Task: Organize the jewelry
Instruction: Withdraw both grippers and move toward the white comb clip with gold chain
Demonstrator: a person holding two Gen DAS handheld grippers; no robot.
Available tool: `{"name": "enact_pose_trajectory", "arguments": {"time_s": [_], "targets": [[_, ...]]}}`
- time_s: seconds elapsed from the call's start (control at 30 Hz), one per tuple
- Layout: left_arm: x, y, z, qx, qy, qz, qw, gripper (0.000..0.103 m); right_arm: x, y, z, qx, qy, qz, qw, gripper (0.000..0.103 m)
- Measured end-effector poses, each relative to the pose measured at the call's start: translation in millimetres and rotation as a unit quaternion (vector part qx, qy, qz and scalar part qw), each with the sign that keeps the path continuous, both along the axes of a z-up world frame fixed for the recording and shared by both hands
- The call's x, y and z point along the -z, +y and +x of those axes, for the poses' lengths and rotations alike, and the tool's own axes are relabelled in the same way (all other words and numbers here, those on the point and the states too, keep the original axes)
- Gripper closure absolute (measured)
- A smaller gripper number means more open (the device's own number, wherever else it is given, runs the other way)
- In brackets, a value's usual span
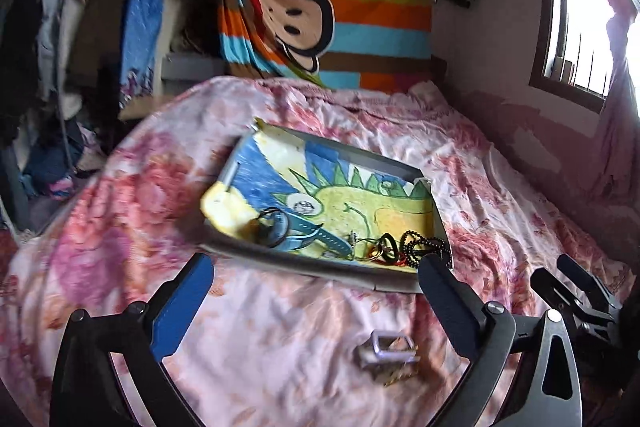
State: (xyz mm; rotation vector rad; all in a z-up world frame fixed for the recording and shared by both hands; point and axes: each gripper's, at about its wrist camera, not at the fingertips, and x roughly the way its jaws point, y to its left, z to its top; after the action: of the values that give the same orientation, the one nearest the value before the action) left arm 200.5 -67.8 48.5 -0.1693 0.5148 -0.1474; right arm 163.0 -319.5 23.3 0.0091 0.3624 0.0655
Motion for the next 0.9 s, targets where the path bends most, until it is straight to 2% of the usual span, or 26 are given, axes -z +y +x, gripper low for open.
{"name": "enact_pose_trajectory", "arguments": {"time_s": [0.3,0.5,0.73,0.9], "targets": [[3.3,17.2,-69.3,-0.005,-0.042,0.027,0.9988,0.000,-1.2,23.6,-61.3,-0.006,-0.018,-0.009,1.000,0.002],[19.6,24.3,-98.6,-0.002,-0.040,0.031,0.9987,0.000,8.6,26.0,-90.2,0.001,-0.008,-0.003,1.000,0.002],[46.0,33.6,-127.3,0.002,-0.032,0.057,0.9978,0.000,28.9,25.6,-113.4,0.026,0.023,0.009,0.999,0.002],[50.5,34.7,-141.9,0.015,-0.029,0.060,0.9977,0.000,36.1,31.8,-126.9,0.033,0.030,0.001,0.999,0.002]]}}
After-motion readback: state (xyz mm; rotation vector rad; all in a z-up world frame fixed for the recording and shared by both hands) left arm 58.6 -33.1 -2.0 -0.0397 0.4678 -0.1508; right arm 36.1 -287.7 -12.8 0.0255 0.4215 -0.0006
